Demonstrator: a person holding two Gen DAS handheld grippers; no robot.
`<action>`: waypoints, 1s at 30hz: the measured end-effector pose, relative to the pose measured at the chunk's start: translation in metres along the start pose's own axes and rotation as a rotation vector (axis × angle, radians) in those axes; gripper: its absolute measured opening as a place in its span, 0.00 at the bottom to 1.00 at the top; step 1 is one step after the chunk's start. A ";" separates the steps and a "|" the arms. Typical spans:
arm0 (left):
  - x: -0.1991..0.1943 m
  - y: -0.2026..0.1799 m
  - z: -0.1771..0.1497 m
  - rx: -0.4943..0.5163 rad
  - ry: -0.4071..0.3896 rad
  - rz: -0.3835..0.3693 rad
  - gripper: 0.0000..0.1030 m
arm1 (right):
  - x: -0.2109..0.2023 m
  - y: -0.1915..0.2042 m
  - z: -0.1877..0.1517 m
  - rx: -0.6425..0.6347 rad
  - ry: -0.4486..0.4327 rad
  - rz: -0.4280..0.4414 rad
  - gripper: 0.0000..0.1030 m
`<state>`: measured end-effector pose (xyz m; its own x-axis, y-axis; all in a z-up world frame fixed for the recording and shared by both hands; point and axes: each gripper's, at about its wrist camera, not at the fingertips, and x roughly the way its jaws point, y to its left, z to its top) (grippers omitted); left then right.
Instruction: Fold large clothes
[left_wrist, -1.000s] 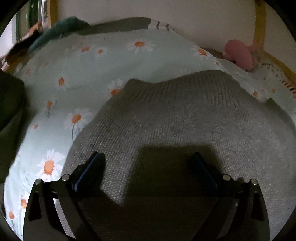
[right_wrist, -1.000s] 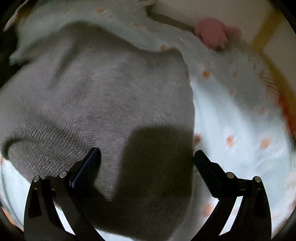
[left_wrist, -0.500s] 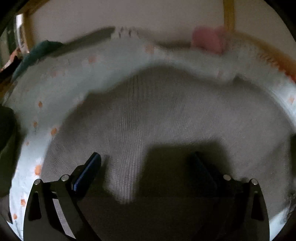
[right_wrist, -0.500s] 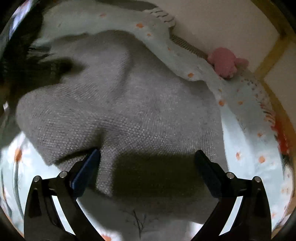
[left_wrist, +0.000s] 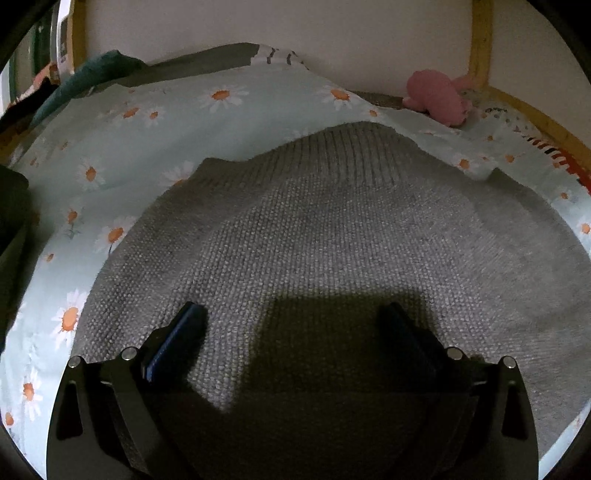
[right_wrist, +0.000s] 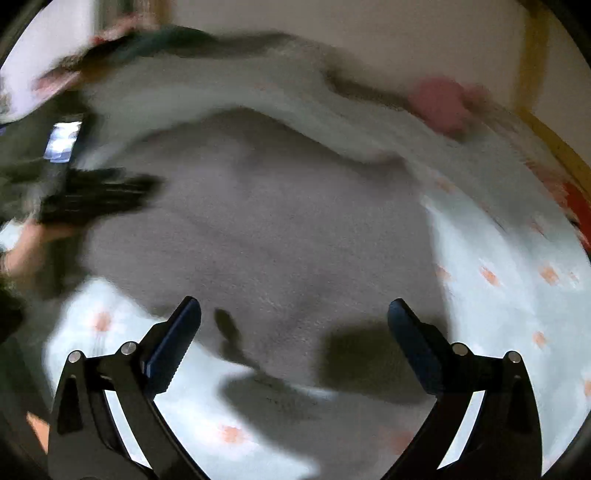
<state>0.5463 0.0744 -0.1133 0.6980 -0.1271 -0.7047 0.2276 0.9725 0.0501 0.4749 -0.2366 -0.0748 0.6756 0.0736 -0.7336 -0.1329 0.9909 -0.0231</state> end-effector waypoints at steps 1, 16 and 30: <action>0.001 0.000 0.001 0.002 -0.002 0.002 0.94 | 0.009 0.011 -0.001 -0.035 0.028 -0.011 0.97; 0.003 0.007 0.001 -0.011 0.000 -0.025 0.94 | -0.027 -0.025 -0.054 0.393 -0.017 0.298 0.97; 0.002 0.008 0.000 -0.010 -0.003 -0.030 0.94 | 0.008 -0.058 -0.118 1.312 -0.195 0.497 0.97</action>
<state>0.5497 0.0822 -0.1145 0.6930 -0.1566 -0.7037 0.2415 0.9701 0.0220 0.4028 -0.3073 -0.1595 0.8606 0.3481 -0.3718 0.3046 0.2334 0.9235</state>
